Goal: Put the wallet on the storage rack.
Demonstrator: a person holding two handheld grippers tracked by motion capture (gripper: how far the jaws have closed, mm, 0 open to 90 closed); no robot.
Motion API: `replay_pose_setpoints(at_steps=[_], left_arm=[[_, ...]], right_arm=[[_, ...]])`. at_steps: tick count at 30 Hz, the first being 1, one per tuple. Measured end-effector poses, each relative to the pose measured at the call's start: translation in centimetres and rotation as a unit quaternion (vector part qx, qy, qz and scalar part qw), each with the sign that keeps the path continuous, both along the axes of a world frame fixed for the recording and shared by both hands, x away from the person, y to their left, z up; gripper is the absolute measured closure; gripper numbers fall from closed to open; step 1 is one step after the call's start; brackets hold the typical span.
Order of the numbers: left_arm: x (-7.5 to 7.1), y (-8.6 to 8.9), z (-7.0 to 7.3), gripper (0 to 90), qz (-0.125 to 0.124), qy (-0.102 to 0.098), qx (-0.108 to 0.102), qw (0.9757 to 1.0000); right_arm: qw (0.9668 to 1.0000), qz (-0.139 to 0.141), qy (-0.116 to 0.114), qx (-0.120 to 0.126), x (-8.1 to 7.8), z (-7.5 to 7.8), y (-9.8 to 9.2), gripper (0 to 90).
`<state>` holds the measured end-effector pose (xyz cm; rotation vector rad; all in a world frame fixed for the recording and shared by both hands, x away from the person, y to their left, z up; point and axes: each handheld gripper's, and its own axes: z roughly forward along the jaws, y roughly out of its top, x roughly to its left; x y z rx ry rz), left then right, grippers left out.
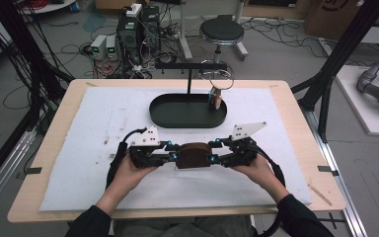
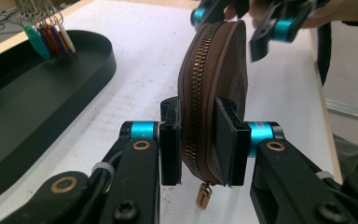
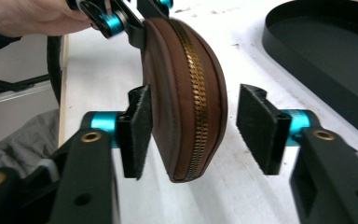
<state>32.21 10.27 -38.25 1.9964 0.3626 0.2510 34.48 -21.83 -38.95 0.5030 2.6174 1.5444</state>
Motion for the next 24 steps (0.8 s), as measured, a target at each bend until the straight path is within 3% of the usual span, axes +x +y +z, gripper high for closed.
replay_pose_setpoints(at_steps=[1,3,4,5,6,7,8,10,13,15,20,24], left_arm=[[-0.1,0.1,0.1,72.5,0.001,-0.005,0.001,1.0000],[-0.1,0.5,0.3,71.5,-0.002,-0.006,-0.018,0.9998],[-0.1,0.5,0.3,70.4,-0.002,-0.006,-0.018,0.9998],[0.0,0.7,0.4,68.6,-0.007,0.001,-0.034,0.9994],[0.0,0.7,0.4,65.9,-0.007,0.001,-0.034,0.9994],[0.1,0.9,0.4,63.6,-0.012,0.009,-0.056,0.9983],[0.2,1.0,0.4,59.9,-0.018,0.016,-0.063,0.9977],[0.3,1.1,0.3,49.0,-0.019,0.021,-0.065,0.9975],[0.5,1.2,0.1,44.0,-0.028,0.031,-0.074,0.9964],[0.6,1.2,0.1,43.4,-0.038,0.035,-0.088,0.9948],[0.7,1.2,0.2,45.1,-0.063,0.048,-0.132,0.9881],[0.6,1.1,0.2,51.3,-0.069,0.046,-0.133,0.9876]], right_arm=[[0.9999,0.009,0.006,0.001,0.0,0.0,0.1,61.6],[0.9997,0.022,-0.002,0.011,0.1,0.2,0.1,66.8],[0.9995,0.025,0.000,0.017,0.1,0.2,0.0,68.3],[0.9993,0.029,-0.001,0.022,0.1,0.3,-0.1,69.2],[0.9993,0.029,-0.001,0.022,0.1,0.3,-0.1,69.2],[0.9990,0.034,-0.004,0.030,0.0,0.5,-0.2,70.3],[0.9988,0.036,-0.008,0.033,0.0,0.6,-0.3,70.5],[0.9986,0.035,-0.009,0.039,-0.1,0.7,-0.4,70.6],[0.9968,0.040,-0.014,0.068,-0.2,1.2,-1.0,70.6],[0.9957,0.044,-0.014,0.080,-0.3,1.4,-1.2,70.5],[0.9946,0.053,-0.021,0.087,-0.4,1.5,-1.1,70.4],[0.9941,0.057,-0.020,0.090,-0.6,1.6,-0.9,70.4]])
